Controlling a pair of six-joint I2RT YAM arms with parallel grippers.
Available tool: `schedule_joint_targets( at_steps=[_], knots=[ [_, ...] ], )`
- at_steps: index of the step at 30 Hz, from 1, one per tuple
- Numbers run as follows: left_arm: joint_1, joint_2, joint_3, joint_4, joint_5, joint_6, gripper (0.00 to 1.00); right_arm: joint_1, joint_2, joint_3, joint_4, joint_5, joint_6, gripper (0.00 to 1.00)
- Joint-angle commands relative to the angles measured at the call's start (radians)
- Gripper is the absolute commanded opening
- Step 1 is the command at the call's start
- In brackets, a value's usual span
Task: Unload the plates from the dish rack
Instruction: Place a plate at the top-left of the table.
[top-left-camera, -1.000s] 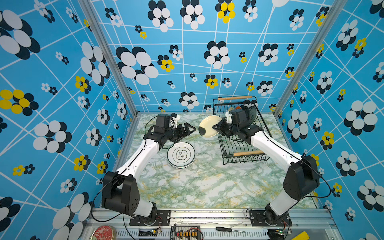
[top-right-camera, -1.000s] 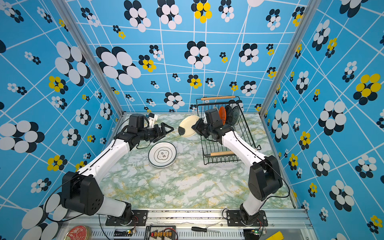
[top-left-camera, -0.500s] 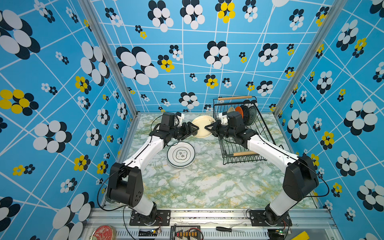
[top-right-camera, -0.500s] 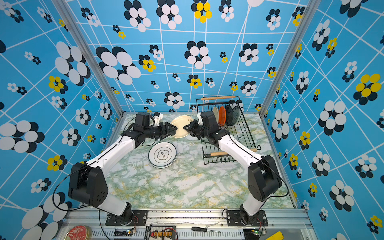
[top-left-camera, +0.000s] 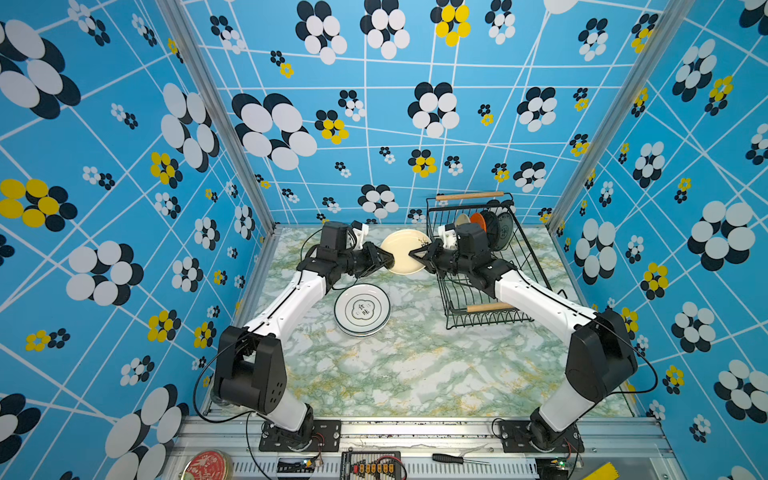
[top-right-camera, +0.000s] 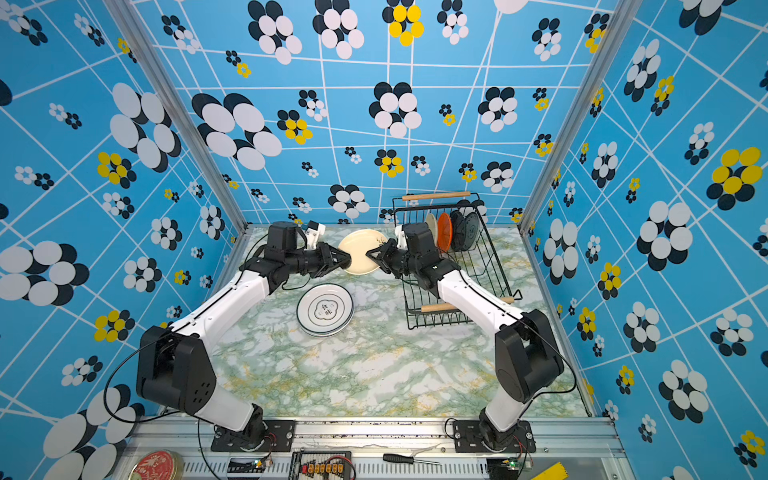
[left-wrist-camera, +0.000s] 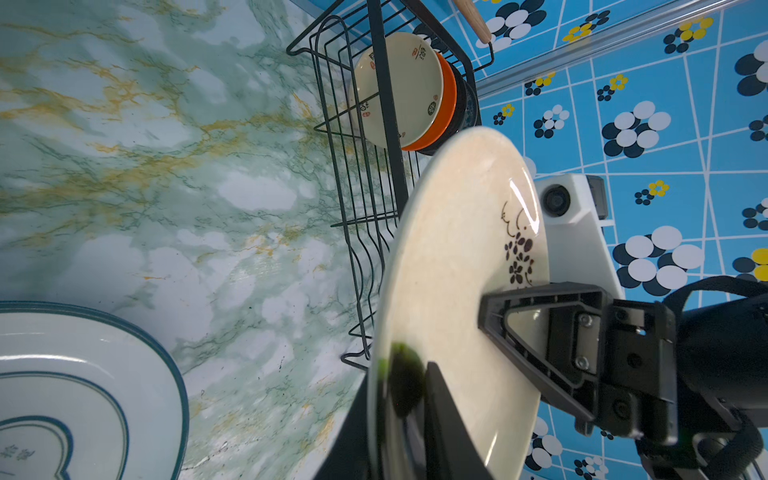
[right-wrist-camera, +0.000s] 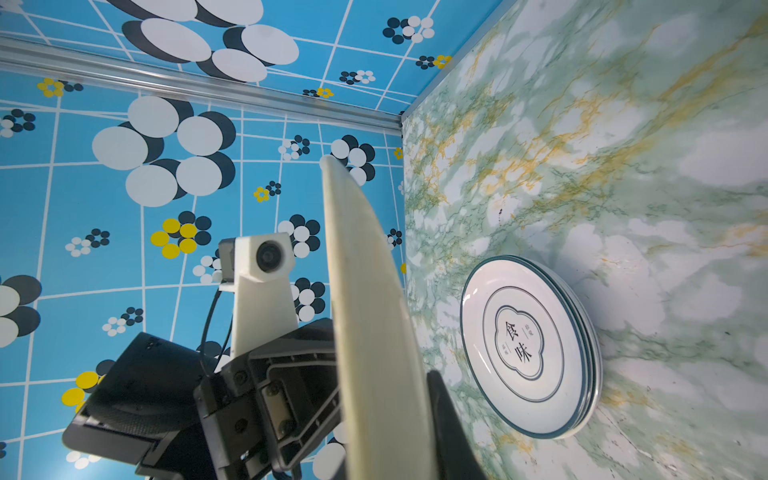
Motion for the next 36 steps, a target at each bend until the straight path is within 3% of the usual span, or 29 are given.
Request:
schedule_joint_targets(
  at_steps=[1,4,10,12,18,26,32,36],
  knots=[
    [-0.013,0.006,0.016,-0.014,0.022,0.024,0.15,0.014,-0.006,0.004,0.061,-0.033,0.0,0.22],
    [-0.011,0.01,0.024,-0.022,0.024,0.027,0.12,0.014,-0.005,0.007,0.067,-0.035,-0.003,0.31],
    [-0.005,0.007,0.041,-0.066,0.011,0.046,0.04,0.013,0.0,0.02,0.04,-0.033,-0.031,0.62],
    [0.003,0.001,0.043,-0.081,0.003,0.053,0.03,0.014,0.0,0.036,0.003,-0.023,-0.06,0.67],
    [0.056,-0.018,0.063,-0.133,-0.008,0.083,0.0,0.01,0.009,0.171,-0.334,0.107,-0.25,0.99],
    [0.148,-0.009,0.099,-0.186,-0.045,0.12,0.0,-0.007,0.047,0.397,-0.682,0.304,-0.464,0.99],
    [0.209,0.065,0.184,-0.267,-0.168,0.174,0.0,-0.006,0.098,0.591,-0.995,0.757,-0.673,0.99],
    [0.245,0.128,0.228,-0.274,-0.231,0.196,0.0,-0.027,0.138,0.642,-1.05,0.909,-0.76,0.99]
  ],
)
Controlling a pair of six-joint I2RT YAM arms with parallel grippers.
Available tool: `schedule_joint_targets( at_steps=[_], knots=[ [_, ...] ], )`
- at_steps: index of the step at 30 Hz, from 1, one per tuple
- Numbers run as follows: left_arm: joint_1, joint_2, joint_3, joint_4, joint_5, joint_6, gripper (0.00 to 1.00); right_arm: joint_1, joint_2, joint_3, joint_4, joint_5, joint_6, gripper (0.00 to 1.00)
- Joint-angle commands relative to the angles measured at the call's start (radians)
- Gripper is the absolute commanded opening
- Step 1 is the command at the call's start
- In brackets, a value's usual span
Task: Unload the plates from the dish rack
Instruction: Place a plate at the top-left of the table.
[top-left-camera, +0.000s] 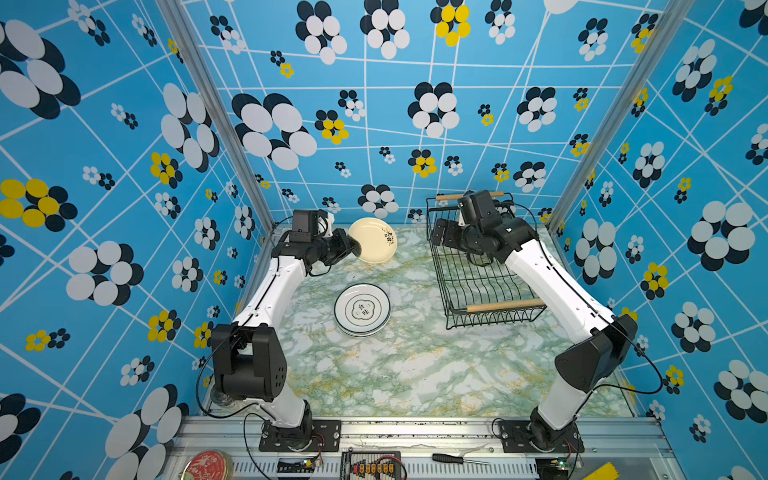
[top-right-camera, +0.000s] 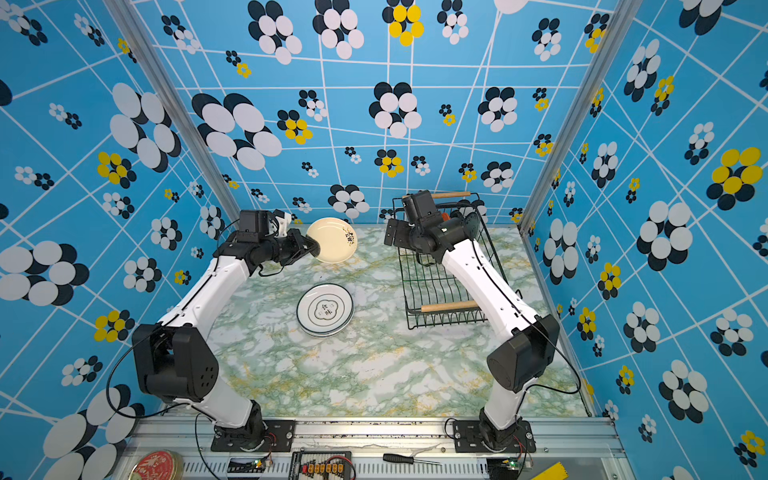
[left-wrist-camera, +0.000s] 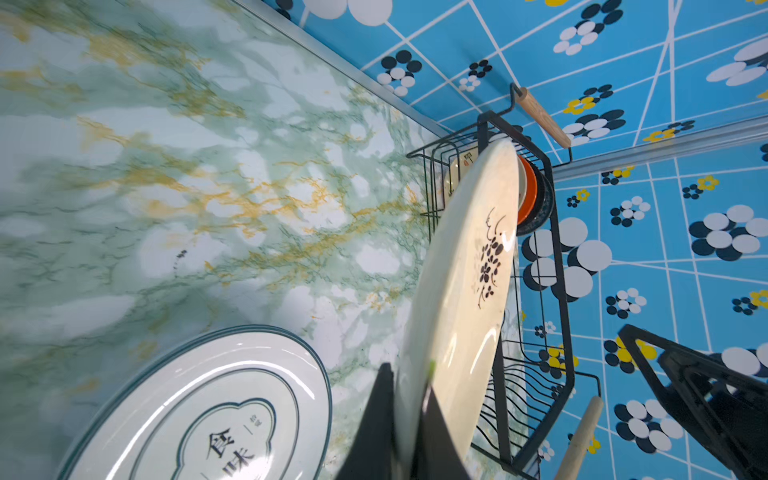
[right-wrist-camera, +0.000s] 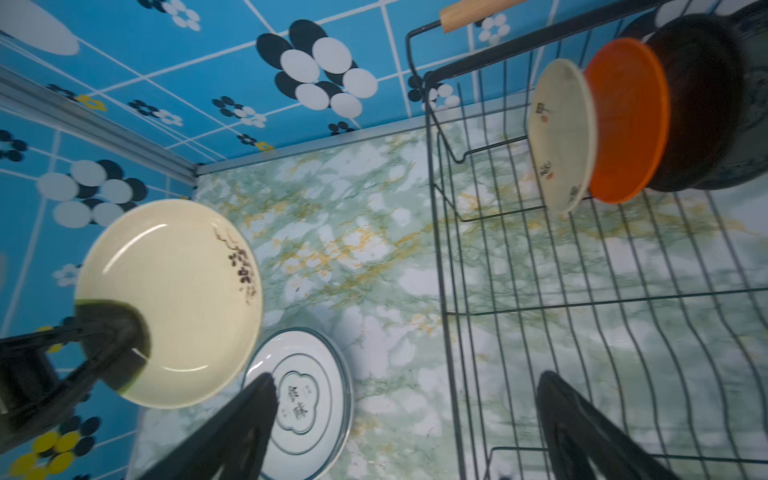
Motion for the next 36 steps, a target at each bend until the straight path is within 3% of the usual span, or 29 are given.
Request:
schedule_joint_targets(
  at_steps=[1,12,22,36],
  knots=[
    [0.03,0.06,0.05,-0.032,-0.073,0.051,0.0,-0.021,0.05,0.038,-0.15,0.248,-0.141,0.99],
    [0.076,0.249,0.166,-0.017,-0.136,0.078,0.0,-0.055,0.124,0.064,-0.138,0.34,-0.202,0.99],
    [0.089,0.376,0.197,0.008,-0.134,0.068,0.0,-0.077,0.16,0.068,-0.121,0.268,-0.214,0.99],
    [0.089,0.454,0.183,0.029,-0.131,0.067,0.04,-0.086,0.166,0.038,-0.08,0.172,-0.201,0.99]
  ],
)
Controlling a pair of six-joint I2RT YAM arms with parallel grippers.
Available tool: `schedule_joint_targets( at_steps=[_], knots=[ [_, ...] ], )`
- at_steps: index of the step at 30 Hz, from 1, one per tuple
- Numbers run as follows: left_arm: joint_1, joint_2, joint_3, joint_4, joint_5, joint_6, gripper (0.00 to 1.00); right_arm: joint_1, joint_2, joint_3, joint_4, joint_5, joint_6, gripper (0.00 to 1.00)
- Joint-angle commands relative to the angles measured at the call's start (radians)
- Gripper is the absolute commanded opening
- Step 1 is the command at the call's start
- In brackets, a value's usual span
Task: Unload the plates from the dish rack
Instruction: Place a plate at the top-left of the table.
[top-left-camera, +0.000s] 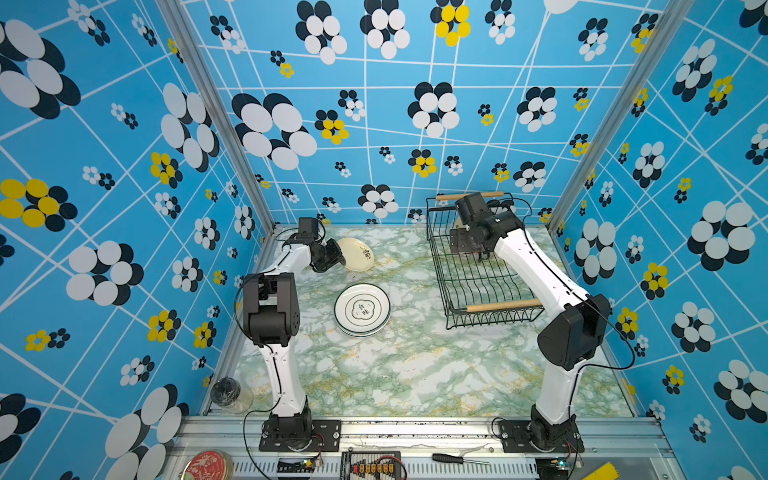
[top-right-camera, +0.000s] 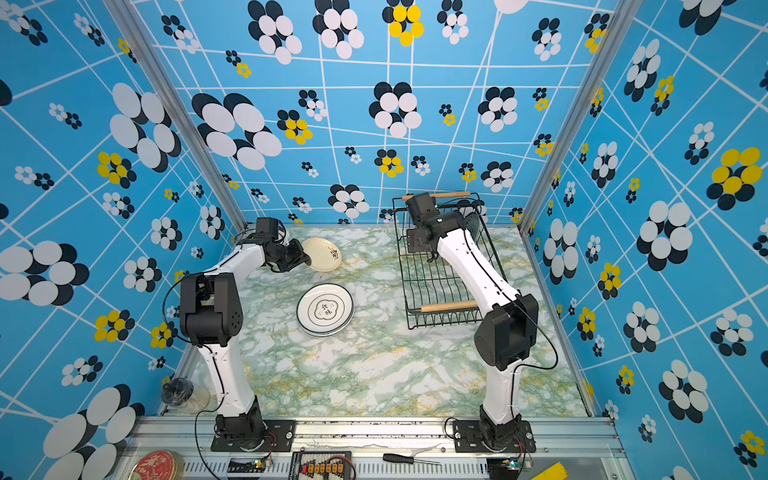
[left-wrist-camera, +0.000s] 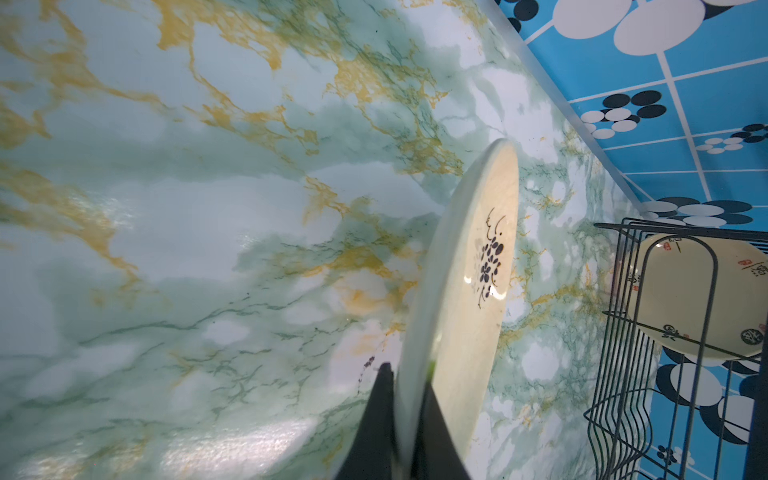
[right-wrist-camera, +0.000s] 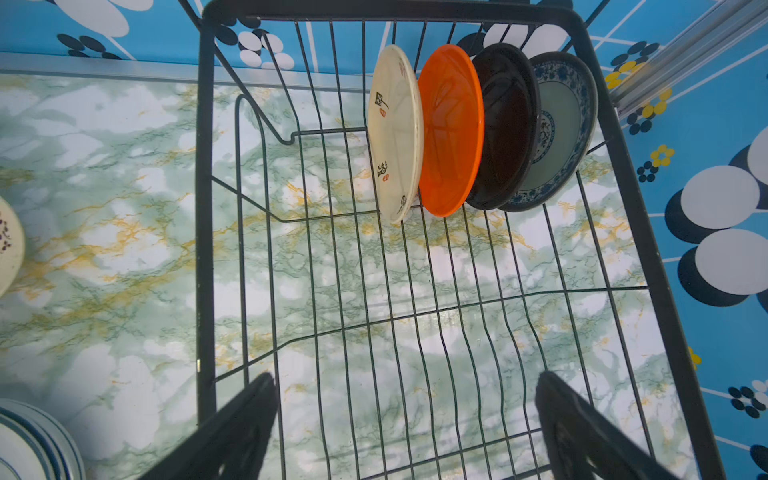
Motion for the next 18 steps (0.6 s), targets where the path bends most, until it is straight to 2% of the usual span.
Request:
schedule_joint_targets(
  at_steps=[1,7,18],
  knots=[
    [0.009,0.029,0.03,0.023,0.006,0.01,0.05,-0.01,0.014,-0.014,0.015,-0.032,0.002,0.99],
    [0.009,0.052,0.035,0.024,0.026,-0.006,0.07,-0.019,0.007,-0.025,0.025,-0.064,0.01,0.99],
    [0.008,0.072,0.031,0.015,0.038,-0.01,0.16,-0.037,-0.038,-0.095,0.1,-0.149,0.03,0.99]
  ],
)
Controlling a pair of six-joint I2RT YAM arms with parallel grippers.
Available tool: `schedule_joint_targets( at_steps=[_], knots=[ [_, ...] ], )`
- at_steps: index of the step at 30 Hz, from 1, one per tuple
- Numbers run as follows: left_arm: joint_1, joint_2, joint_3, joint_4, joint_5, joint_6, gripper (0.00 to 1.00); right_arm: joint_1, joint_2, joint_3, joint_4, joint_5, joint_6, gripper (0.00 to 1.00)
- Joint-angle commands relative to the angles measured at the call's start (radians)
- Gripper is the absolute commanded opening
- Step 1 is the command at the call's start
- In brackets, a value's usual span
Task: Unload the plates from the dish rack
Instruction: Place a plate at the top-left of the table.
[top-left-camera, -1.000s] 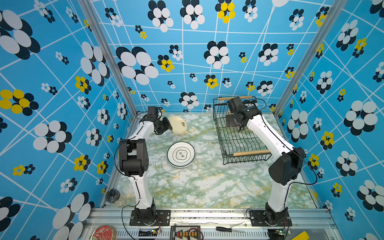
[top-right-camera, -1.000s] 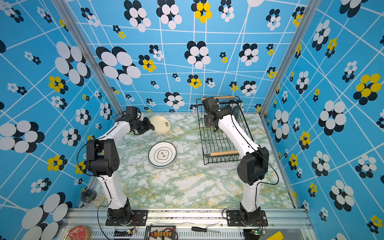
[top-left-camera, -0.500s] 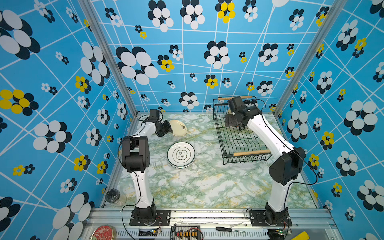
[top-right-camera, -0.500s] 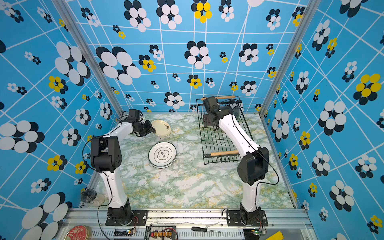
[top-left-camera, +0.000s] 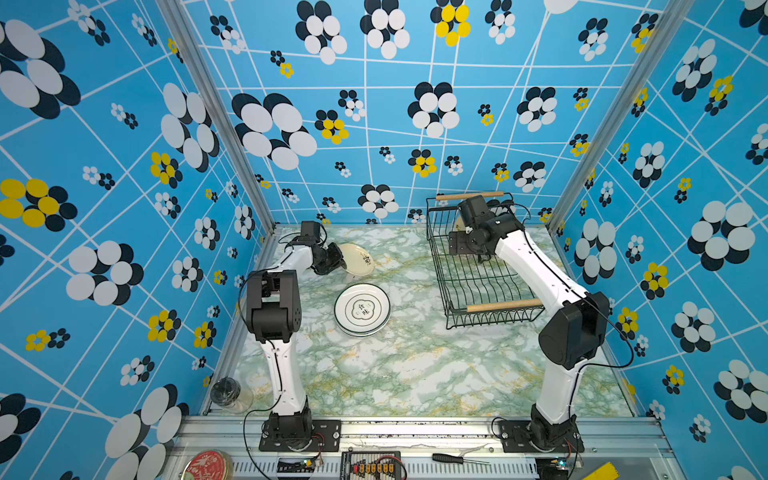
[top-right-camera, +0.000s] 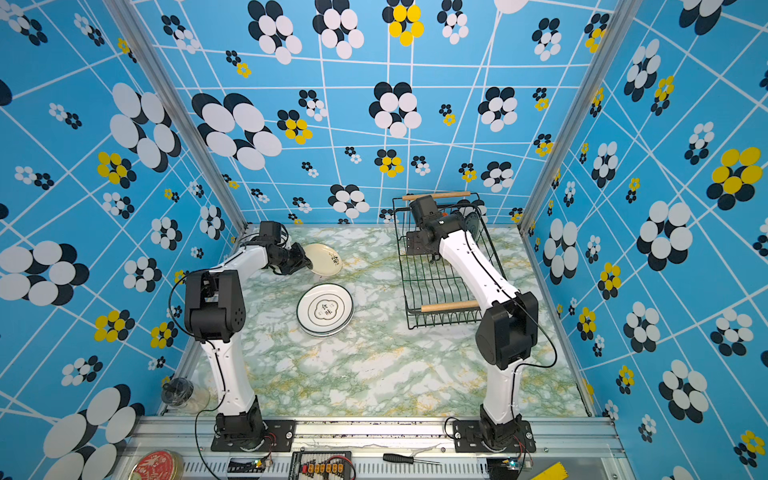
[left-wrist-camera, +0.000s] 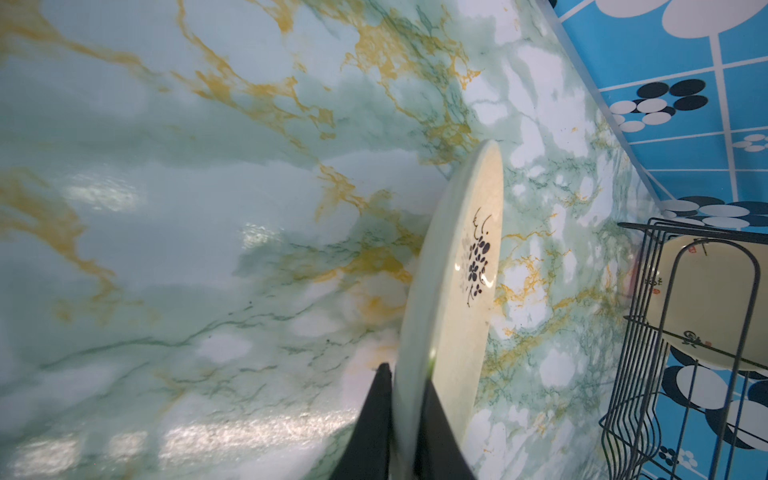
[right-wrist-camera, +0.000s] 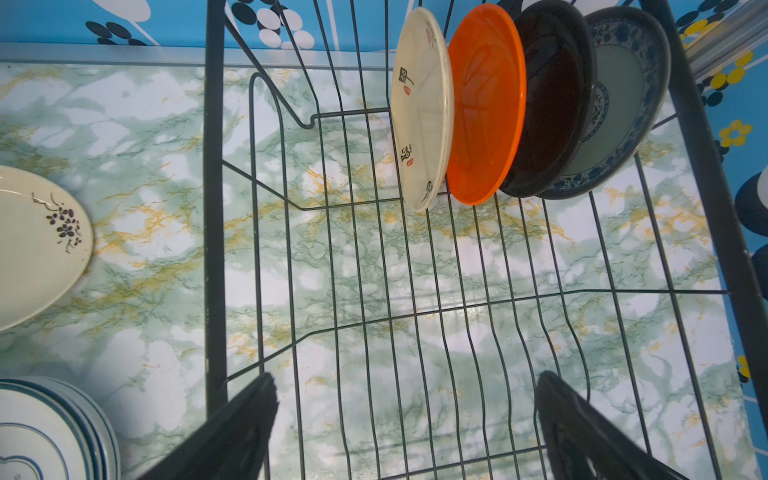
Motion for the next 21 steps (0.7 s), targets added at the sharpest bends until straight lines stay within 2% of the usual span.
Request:
schedule_joint_targets(
  at_steps=[1,6,14,21],
  knots=[
    [0.009,0.032,0.027,0.011,0.028,-0.004,0.17,-0.009,-0.046,-0.038,0.049,-0.046,0.017,0.99],
    [0.009,0.039,0.02,0.019,0.031,-0.005,0.19,-0.016,-0.077,-0.076,0.09,-0.075,0.023,0.99],
    [0.009,0.046,0.012,0.016,0.028,0.0,0.28,-0.026,-0.086,-0.09,0.094,-0.095,0.029,0.99],
    [0.009,0.055,0.021,-0.018,0.005,0.009,0.42,-0.036,-0.1,-0.112,0.105,-0.113,0.027,0.99]
  ],
)
